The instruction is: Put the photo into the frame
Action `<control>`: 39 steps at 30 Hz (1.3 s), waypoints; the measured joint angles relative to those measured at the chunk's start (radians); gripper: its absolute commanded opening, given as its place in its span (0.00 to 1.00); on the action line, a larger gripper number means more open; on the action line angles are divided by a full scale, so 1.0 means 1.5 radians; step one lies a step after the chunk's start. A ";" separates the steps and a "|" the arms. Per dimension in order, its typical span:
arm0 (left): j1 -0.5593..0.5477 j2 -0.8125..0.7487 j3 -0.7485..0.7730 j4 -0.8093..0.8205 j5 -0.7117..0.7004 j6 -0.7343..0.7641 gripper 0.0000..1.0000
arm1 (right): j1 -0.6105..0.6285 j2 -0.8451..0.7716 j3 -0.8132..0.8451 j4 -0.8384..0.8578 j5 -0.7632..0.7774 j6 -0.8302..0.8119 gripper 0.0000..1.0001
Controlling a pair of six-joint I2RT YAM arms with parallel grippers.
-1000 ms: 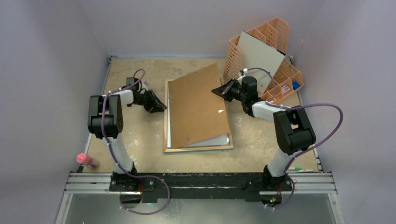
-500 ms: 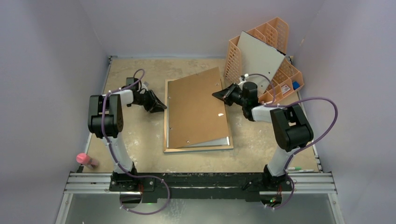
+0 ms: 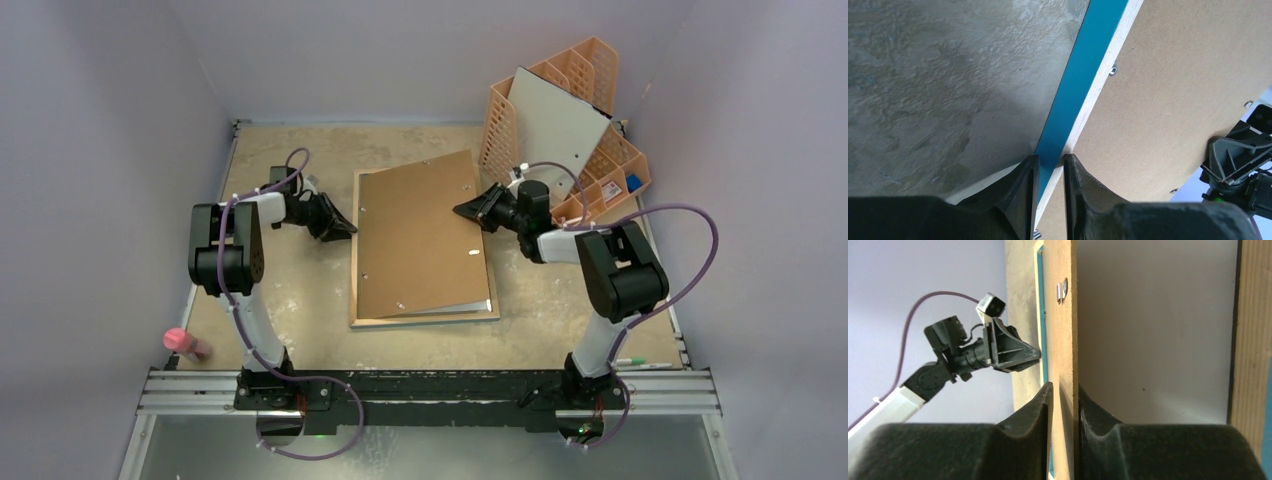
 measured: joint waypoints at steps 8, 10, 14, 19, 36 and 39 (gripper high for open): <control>0.001 0.000 0.000 0.003 0.000 0.000 0.26 | -0.010 0.055 0.024 -0.038 -0.032 -0.053 0.37; 0.002 0.000 0.000 0.003 -0.002 0.000 0.26 | -0.008 0.055 0.024 -0.051 -0.033 -0.061 0.41; 0.001 0.000 0.000 -0.001 -0.011 0.001 0.28 | -0.004 0.055 0.034 -0.075 -0.033 -0.089 0.53; 0.001 -0.001 0.004 -0.011 -0.019 0.003 0.30 | 0.003 0.055 0.074 -0.143 -0.032 -0.133 0.64; -0.004 -0.001 0.025 -0.046 -0.040 0.029 0.39 | 0.006 0.019 0.157 -0.387 0.049 -0.298 0.74; -0.004 -0.001 0.025 -0.046 -0.040 0.030 0.39 | 0.006 0.015 0.162 -0.411 0.075 -0.318 0.74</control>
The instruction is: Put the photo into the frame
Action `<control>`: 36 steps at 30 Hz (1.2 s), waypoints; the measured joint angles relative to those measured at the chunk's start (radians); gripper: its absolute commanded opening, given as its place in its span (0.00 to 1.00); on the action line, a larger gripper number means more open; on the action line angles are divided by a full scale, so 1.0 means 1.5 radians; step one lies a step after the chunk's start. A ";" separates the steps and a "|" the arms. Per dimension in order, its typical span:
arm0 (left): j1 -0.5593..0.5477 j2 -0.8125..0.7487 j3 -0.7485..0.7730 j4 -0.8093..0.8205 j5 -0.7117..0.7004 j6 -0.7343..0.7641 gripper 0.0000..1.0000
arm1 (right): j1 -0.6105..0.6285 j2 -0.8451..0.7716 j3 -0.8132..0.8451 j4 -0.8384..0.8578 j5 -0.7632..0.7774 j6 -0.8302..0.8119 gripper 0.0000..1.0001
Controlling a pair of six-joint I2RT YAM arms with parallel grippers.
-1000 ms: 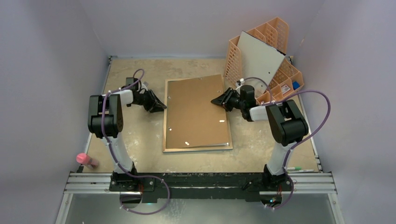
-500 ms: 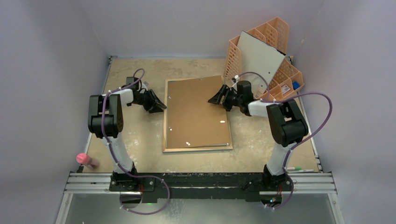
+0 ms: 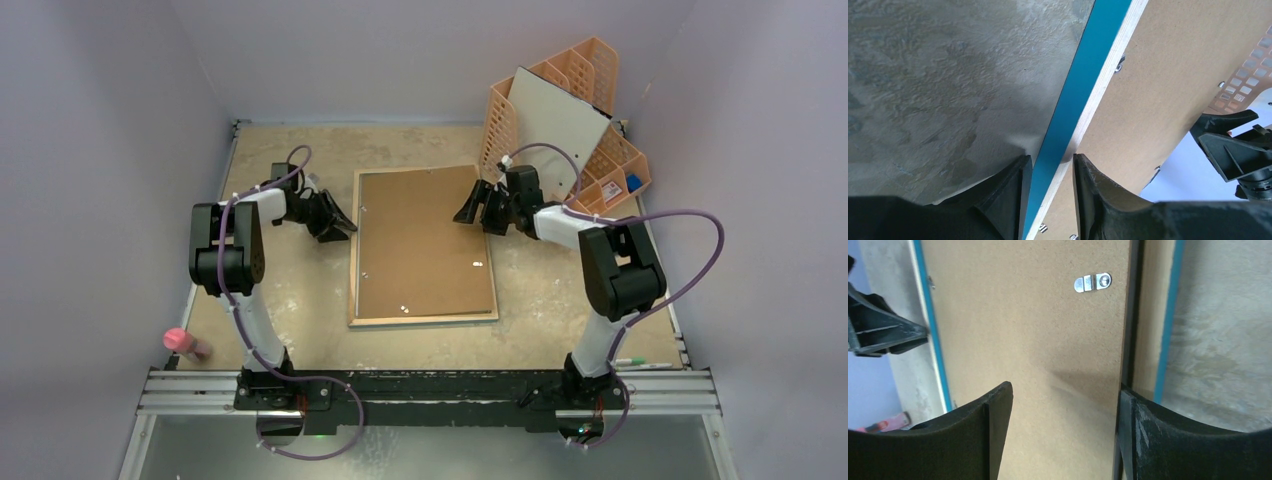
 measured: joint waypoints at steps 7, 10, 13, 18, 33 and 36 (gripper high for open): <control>0.000 0.000 0.000 0.001 0.001 0.000 0.40 | 0.002 0.001 0.004 -0.029 0.017 -0.032 0.71; 0.000 0.000 0.000 0.001 0.003 0.000 0.40 | 0.005 0.005 0.014 -0.038 0.016 -0.043 0.70; 0.000 0.000 0.000 0.001 0.004 0.000 0.40 | 0.014 0.009 0.029 -0.050 0.016 -0.055 0.71; 0.000 0.000 0.000 0.001 0.004 0.000 0.41 | 0.028 0.028 0.065 -0.089 0.022 -0.087 0.72; -0.001 -0.002 0.000 0.006 0.010 0.000 0.51 | 0.039 -0.019 0.136 -0.225 0.175 -0.176 0.76; -0.001 -0.003 0.000 0.007 0.010 0.000 0.50 | 0.039 -0.021 0.136 -0.225 0.190 -0.178 0.76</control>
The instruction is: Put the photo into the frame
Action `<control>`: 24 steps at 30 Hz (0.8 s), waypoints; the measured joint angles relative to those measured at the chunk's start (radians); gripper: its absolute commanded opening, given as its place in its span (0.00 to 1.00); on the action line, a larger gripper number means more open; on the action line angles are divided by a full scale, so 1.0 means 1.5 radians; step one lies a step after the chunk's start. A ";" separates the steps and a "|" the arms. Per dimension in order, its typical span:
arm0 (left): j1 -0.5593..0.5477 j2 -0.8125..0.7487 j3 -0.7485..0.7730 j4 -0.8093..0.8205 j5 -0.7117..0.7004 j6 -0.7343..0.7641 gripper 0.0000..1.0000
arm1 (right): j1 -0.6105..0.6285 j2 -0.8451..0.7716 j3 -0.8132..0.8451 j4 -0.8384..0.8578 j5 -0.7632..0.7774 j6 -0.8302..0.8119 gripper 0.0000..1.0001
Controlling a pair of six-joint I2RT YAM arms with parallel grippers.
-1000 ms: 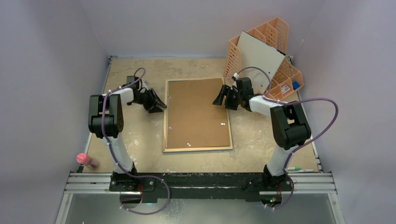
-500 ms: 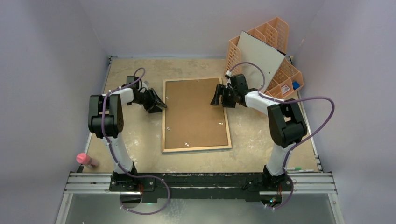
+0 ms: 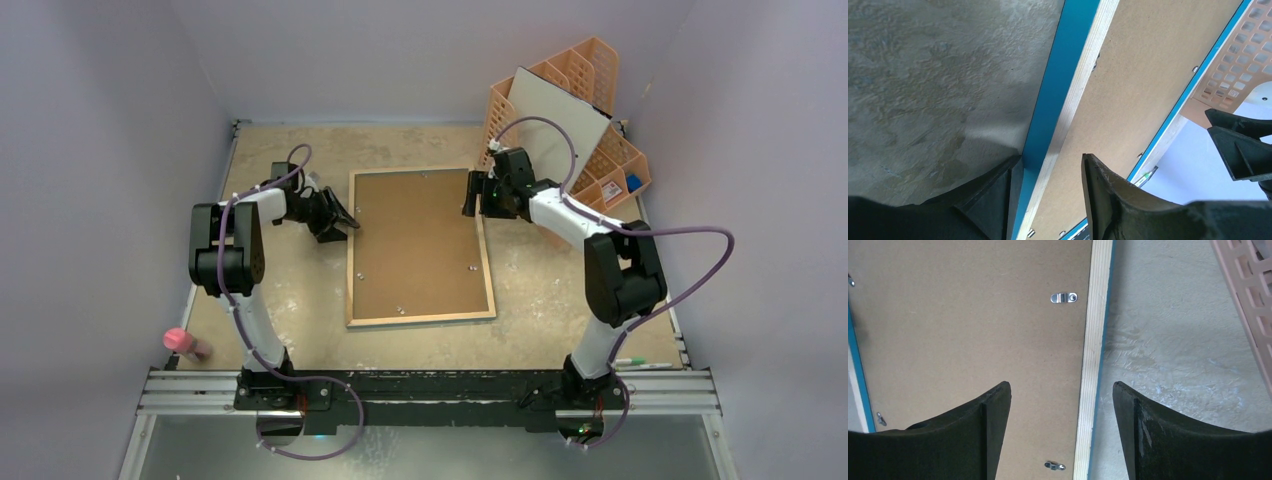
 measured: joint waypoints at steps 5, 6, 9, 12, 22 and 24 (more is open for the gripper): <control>0.000 0.000 0.000 -0.001 -0.003 0.004 0.40 | 0.001 0.003 -0.001 0.014 0.007 -0.002 0.69; 0.000 0.000 0.000 -0.002 -0.007 0.006 0.38 | 0.004 0.003 -0.001 0.019 0.006 -0.003 0.69; 0.000 0.000 -0.001 -0.006 -0.018 0.011 0.32 | 0.018 0.002 -0.001 0.048 -0.007 -0.004 0.65; 0.000 0.000 -0.004 -0.004 -0.021 0.015 0.26 | 0.041 0.003 -0.002 0.094 -0.051 0.008 0.57; -0.004 -0.007 -0.017 0.018 -0.019 0.023 0.14 | 0.136 0.151 0.076 0.258 -0.180 0.127 0.48; -0.004 -0.009 -0.022 0.023 -0.019 0.023 0.14 | 0.152 0.194 0.101 0.274 -0.180 0.157 0.46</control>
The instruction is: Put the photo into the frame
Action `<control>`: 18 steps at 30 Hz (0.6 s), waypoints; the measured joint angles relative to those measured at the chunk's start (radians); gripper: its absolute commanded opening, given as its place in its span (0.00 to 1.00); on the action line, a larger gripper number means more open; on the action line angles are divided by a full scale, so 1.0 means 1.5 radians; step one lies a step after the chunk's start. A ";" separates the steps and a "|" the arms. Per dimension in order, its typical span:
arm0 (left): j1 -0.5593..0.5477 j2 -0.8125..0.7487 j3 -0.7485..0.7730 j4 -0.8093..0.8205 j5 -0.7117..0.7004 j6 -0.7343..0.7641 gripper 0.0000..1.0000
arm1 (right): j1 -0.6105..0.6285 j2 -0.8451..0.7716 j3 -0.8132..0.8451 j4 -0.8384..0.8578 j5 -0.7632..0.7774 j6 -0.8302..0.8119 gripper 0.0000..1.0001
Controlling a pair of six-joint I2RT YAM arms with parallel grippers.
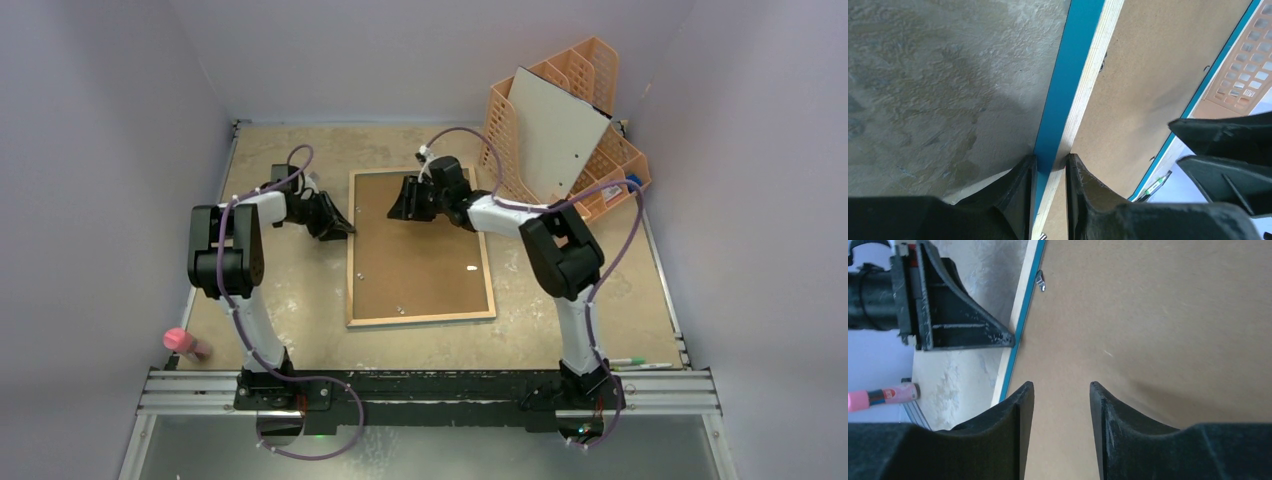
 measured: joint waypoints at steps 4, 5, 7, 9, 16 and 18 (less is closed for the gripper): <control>-0.004 -0.005 -0.008 0.011 -0.001 0.000 0.13 | 0.027 0.065 0.056 0.018 0.023 0.045 0.45; -0.006 -0.007 -0.010 0.013 -0.004 0.001 0.12 | 0.032 0.073 0.062 0.028 0.031 0.056 0.43; -0.013 -0.012 -0.018 0.023 -0.008 0.000 0.10 | 0.040 0.082 0.070 0.046 0.044 0.076 0.40; -0.022 -0.018 -0.030 0.036 -0.008 -0.002 0.09 | 0.045 0.094 0.086 0.056 0.048 0.091 0.37; -0.037 -0.038 -0.065 0.080 -0.019 -0.020 0.09 | 0.046 0.210 0.218 0.084 0.058 0.113 0.34; -0.037 -0.038 -0.065 0.082 -0.019 -0.022 0.09 | 0.046 0.235 0.229 0.081 0.057 0.115 0.34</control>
